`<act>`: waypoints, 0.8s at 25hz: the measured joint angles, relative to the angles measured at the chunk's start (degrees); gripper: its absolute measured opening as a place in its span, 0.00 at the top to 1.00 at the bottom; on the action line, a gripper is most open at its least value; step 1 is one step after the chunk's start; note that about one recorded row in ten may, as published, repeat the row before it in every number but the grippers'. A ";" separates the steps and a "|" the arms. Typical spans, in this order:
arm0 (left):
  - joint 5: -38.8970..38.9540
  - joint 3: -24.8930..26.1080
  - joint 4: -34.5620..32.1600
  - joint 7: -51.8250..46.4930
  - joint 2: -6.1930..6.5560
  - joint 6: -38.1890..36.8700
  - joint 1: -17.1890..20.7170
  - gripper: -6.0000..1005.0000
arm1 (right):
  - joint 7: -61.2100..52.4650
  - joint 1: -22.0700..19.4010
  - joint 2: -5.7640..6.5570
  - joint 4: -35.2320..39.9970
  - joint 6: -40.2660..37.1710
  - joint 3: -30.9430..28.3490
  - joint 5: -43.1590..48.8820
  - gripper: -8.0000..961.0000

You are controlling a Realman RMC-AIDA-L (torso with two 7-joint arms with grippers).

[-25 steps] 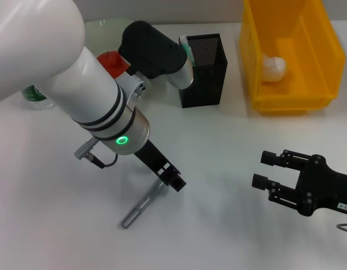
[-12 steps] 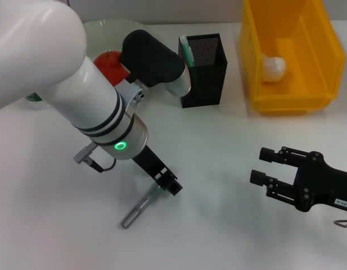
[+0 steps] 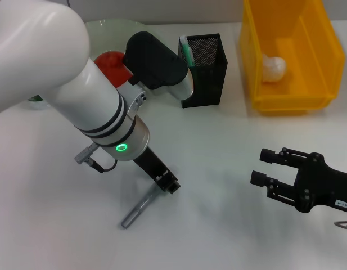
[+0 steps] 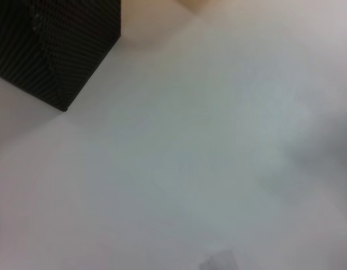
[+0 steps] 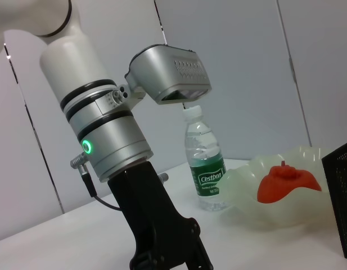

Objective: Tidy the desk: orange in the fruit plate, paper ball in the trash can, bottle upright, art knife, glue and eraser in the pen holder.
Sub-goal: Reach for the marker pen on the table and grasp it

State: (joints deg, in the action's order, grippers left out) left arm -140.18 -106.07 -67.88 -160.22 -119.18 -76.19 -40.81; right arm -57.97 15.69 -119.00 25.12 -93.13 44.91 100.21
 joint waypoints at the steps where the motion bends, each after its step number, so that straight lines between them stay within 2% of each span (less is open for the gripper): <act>1: 0.00 -0.05 0.01 0.16 0.00 0.03 -0.03 0.53 | 0.00 -0.02 0.00 0.01 0.00 -0.01 0.00 0.40; 9: 0.11 -0.10 0.63 0.33 0.00 0.34 -0.14 0.66 | 0.00 -0.13 0.00 0.02 -0.03 0.00 0.00 0.40; 20: 0.08 -0.10 2.17 0.44 0.00 1.15 -0.43 0.68 | 0.00 -0.06 -0.09 0.02 -0.04 0.00 -0.01 0.40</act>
State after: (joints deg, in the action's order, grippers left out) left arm -140.10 -106.17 -65.71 -159.78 -119.18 -75.04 -41.24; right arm -57.97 15.63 -119.09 25.14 -93.17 44.91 100.20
